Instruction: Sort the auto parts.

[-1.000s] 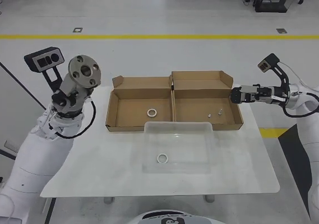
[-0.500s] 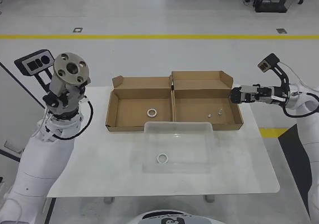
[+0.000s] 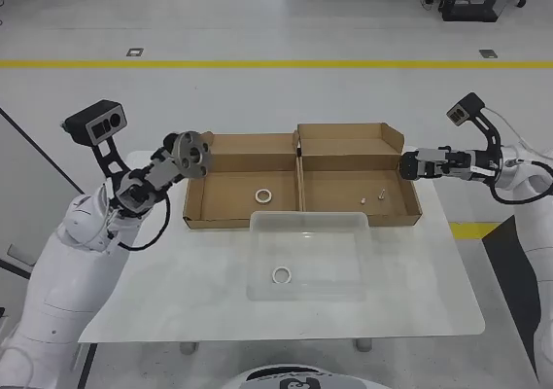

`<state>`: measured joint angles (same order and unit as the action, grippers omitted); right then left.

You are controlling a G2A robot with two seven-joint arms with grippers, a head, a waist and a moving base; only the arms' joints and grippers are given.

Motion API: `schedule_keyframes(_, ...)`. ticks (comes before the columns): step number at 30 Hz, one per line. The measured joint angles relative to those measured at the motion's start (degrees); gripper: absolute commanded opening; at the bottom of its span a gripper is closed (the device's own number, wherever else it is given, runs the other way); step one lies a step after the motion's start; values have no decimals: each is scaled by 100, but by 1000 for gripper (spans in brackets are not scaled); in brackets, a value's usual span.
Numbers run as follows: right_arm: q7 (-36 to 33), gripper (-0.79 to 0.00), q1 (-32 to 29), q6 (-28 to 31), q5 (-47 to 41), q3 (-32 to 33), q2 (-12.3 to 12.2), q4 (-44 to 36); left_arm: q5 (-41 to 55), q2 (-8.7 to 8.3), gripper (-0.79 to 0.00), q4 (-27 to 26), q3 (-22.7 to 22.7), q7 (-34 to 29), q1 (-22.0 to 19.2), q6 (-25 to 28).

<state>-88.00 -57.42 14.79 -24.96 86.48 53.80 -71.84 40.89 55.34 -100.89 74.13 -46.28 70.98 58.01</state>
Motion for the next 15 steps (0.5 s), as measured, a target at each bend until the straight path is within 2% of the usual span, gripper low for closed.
schedule_keyframes(9, 0, 0, 0, 0, 0, 0, 0, 0, 691, -27, -785, -495, 127, -2, 188, -1)
schedule_keyframes(15, 0, 0, 0, 0, 0, 0, 0, 0, 1176, 13, -785, -734, 275, -2, 336, -1)
